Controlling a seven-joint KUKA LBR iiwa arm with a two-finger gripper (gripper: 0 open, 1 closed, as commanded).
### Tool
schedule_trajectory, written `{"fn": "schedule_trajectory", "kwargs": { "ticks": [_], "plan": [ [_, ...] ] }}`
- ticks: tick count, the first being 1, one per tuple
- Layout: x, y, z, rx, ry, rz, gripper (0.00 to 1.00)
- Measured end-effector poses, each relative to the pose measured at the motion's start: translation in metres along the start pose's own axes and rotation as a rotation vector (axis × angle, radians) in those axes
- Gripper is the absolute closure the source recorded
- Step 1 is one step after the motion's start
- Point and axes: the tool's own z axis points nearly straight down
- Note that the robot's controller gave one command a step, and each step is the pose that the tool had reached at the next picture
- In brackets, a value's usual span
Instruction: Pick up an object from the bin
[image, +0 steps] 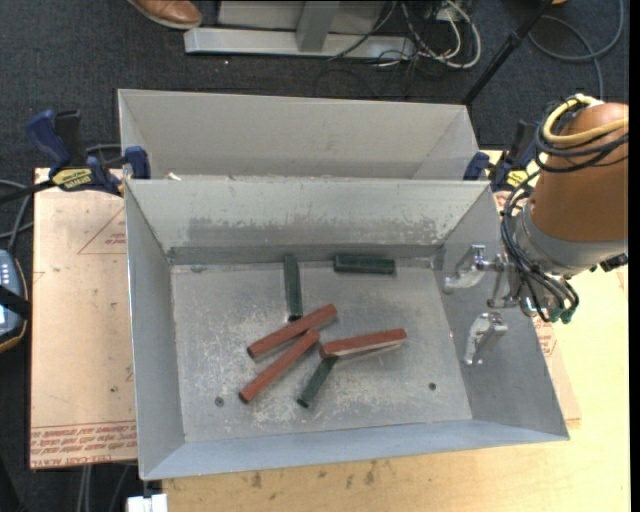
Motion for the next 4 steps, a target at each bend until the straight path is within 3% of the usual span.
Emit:
{"fn": "schedule_trajectory", "kwargs": {
  "ticks": [2, 3, 4],
  "plan": [
    [-0.003, 0.001, -0.001, 0.002, -0.011, -0.006, 0.0],
    [0.011, -0.004, 0.054, 0.001, -0.01, -0.047, 0.0],
    [-0.025, 0.014, 0.104, 0.004, -0.014, -0.032, 0.0]
  ]
}}
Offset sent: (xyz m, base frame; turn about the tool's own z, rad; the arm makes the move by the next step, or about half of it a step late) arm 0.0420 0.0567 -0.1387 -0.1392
